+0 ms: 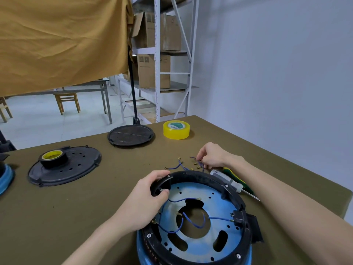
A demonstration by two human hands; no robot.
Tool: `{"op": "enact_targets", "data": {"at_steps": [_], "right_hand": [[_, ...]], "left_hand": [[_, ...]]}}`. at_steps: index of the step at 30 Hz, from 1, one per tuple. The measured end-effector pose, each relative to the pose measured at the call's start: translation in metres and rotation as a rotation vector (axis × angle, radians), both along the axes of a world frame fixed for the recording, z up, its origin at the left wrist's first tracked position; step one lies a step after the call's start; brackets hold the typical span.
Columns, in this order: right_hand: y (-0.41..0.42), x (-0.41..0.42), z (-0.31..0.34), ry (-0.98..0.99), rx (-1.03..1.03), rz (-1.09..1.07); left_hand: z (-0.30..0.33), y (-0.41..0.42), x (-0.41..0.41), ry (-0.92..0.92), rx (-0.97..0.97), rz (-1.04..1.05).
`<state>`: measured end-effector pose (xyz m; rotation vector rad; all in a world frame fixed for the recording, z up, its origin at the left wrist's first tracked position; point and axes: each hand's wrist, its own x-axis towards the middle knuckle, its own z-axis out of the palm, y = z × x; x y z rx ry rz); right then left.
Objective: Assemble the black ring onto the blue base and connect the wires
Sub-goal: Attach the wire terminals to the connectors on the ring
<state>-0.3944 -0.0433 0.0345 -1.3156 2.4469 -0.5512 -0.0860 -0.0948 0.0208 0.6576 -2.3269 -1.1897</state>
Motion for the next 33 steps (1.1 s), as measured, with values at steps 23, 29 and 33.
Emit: {"op": "enact_targets", "data": {"at_steps": [23,29,33], "right_hand": [[0.065,0.082,0.051,-0.696,-0.461,0.182],[0.089,0.124,0.054,-0.832,-0.436,0.324],[0.093,0.137,0.063,-0.702,-0.468,0.339]], "left_hand": [[0.004,0.007,0.002,0.085,-0.031,0.014],[0.043,0.018,0.008,0.384,-0.099,0.058],[0.054,0.016,0.015,0.356,-0.109,-0.007]]}}
